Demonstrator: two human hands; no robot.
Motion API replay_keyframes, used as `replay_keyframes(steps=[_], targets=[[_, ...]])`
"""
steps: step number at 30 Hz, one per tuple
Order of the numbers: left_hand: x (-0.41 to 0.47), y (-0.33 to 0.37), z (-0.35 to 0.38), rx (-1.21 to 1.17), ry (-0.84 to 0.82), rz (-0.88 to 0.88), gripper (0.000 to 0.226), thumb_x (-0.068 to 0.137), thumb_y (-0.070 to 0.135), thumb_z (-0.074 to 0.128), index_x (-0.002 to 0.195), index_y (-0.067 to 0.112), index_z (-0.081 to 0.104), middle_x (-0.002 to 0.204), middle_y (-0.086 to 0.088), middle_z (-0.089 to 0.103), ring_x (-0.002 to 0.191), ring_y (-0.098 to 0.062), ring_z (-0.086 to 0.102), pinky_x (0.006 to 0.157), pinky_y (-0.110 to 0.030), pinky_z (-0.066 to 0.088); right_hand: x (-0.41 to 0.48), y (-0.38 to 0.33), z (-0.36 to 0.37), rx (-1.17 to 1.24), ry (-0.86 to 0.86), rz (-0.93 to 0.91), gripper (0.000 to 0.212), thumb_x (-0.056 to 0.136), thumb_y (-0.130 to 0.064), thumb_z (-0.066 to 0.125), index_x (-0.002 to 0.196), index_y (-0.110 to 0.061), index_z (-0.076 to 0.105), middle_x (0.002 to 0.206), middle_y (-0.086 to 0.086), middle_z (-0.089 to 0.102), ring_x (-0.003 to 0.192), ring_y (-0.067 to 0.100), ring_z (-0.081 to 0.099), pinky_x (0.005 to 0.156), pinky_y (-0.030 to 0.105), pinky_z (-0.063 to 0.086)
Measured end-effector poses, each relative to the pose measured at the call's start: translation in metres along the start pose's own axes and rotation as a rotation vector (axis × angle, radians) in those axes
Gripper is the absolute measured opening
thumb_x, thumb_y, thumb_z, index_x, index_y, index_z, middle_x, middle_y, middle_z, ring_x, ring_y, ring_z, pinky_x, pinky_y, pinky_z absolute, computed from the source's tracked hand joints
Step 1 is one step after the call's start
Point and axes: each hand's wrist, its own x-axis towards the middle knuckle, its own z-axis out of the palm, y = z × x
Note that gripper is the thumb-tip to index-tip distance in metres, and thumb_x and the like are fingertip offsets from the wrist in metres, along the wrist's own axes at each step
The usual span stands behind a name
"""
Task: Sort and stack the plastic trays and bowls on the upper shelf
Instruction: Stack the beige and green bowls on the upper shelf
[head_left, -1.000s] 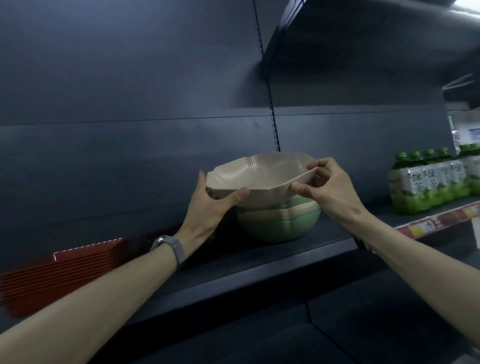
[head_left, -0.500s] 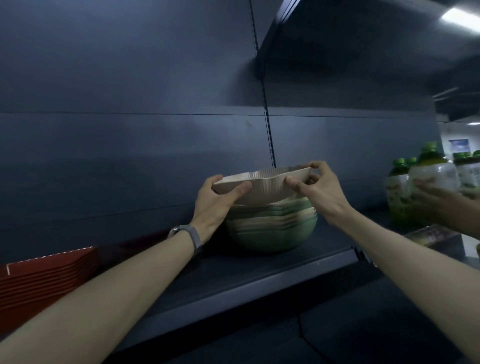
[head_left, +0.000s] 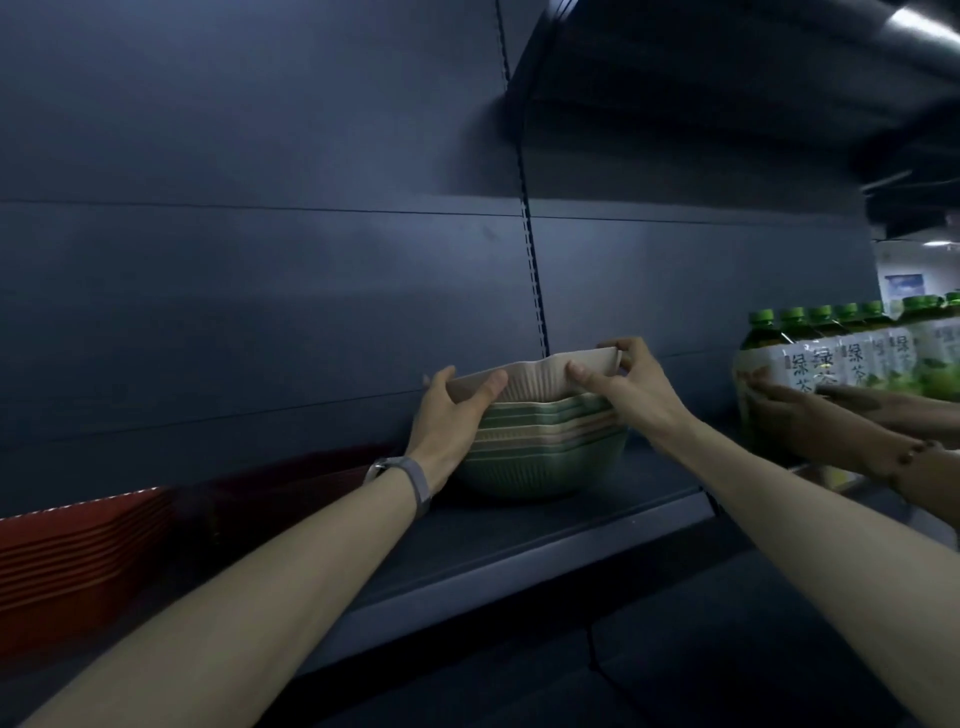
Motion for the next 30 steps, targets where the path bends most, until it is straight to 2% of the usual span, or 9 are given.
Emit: replay_keyframes(steps=[2, 8, 14, 18, 19, 22, 25, 27, 30], targets=[[-0.001, -0.003, -0.001, 0.013, -0.001, 0.021, 0.093, 0.089, 0.060, 0.073, 0.162, 0.019, 0.033, 0.160, -0.002, 0.042, 0.143, -0.022, 0.045, 0.121, -0.042, 0.038, -0.002, 0.005, 0.005, 0.060, 0.002, 0.015, 0.094, 0.063, -0.078, 0.077, 0.137, -0.028, 0.047, 0.136, 0.002, 0.058, 0.121, 0.024, 0.061, 0.108, 0.051, 0.051], [-0.005, -0.010, 0.000, 0.051, -0.028, 0.012, 0.089, 0.087, 0.052, 0.079, 0.158, 0.017, 0.039, 0.149, -0.001, 0.053, 0.131, -0.018, 0.055, 0.113, -0.035, 0.046, -0.005, 0.015, 0.023, 0.152, 0.058, 0.085, 0.085, 0.087, -0.077, 0.064, 0.146, -0.020, 0.043, 0.146, 0.003, 0.050, 0.133, 0.022, 0.050, 0.115, 0.043, 0.040], [-0.010, -0.011, 0.002, 0.108, -0.055, -0.066, 0.095, 0.088, 0.069, 0.068, 0.162, 0.020, 0.032, 0.158, 0.002, 0.046, 0.144, -0.022, 0.044, 0.119, -0.036, 0.036, -0.011, 0.019, 0.027, 0.185, 0.051, 0.122, 0.089, 0.096, -0.062, 0.065, 0.163, -0.025, 0.020, 0.159, 0.003, 0.042, 0.144, 0.028, 0.045, 0.123, 0.049, 0.035], [-0.013, -0.005, 0.004, 0.140, -0.027, -0.083, 0.060, 0.094, 0.057, 0.069, 0.138, 0.023, 0.048, 0.124, 0.012, 0.063, 0.110, -0.008, 0.061, 0.081, -0.016, 0.046, -0.018, 0.019, 0.028, 0.142, 0.051, 0.099, 0.069, 0.099, -0.057, 0.063, 0.154, -0.025, 0.034, 0.149, -0.002, 0.055, 0.138, 0.025, 0.053, 0.121, 0.045, 0.038], [-0.014, -0.005, 0.003, 0.148, -0.020, -0.077, 0.064, 0.092, 0.060, 0.070, 0.139, 0.021, 0.050, 0.126, 0.009, 0.065, 0.112, -0.011, 0.063, 0.082, -0.017, 0.047, -0.021, 0.017, 0.028, 0.115, 0.038, 0.085, 0.063, 0.101, -0.056, 0.061, 0.150, -0.025, 0.038, 0.144, -0.004, 0.057, 0.135, 0.023, 0.055, 0.119, 0.043, 0.039], [-0.009, -0.002, 0.000, 0.181, -0.029, -0.085, 0.101, 0.083, 0.074, 0.069, 0.157, 0.013, 0.037, 0.150, 0.001, 0.056, 0.136, -0.023, 0.055, 0.112, -0.035, 0.046, -0.022, 0.009, 0.025, 0.041, 0.016, 0.088, 0.068, 0.102, -0.059, 0.056, 0.154, -0.020, 0.036, 0.139, -0.006, 0.055, 0.135, 0.022, 0.052, 0.116, 0.039, 0.039], [-0.010, 0.005, -0.003, 0.193, -0.068, -0.109, 0.117, 0.078, 0.081, 0.067, 0.163, 0.011, 0.027, 0.158, 0.000, 0.048, 0.143, -0.025, 0.048, 0.120, -0.039, 0.040, -0.021, 0.003, 0.023, 0.037, 0.017, 0.133, 0.073, 0.099, -0.064, 0.056, 0.153, -0.019, 0.037, 0.147, 0.000, 0.056, 0.138, 0.027, 0.053, 0.119, 0.048, 0.040], [-0.013, 0.007, -0.007, 0.187, -0.060, -0.108, 0.106, 0.079, 0.078, 0.069, 0.156, 0.012, 0.040, 0.150, 0.002, 0.056, 0.135, -0.022, 0.054, 0.114, -0.035, 0.045, -0.025, -0.002, 0.025, 0.022, 0.042, 0.152, 0.059, 0.101, -0.060, 0.056, 0.144, -0.021, 0.044, 0.139, 0.000, 0.059, 0.133, 0.028, 0.055, 0.115, 0.044, 0.043], [-0.020, 0.007, -0.012, 0.162, -0.046, -0.091, 0.065, 0.088, 0.063, 0.073, 0.135, 0.020, 0.061, 0.130, 0.007, 0.068, 0.116, -0.014, 0.064, 0.092, -0.025, 0.049, -0.041, -0.010, 0.032, 0.014, 0.156, 0.128, 0.048, 0.103, -0.051, 0.059, 0.137, -0.019, 0.050, 0.135, 0.003, 0.057, 0.133, 0.029, 0.055, 0.109, 0.039, 0.043]])
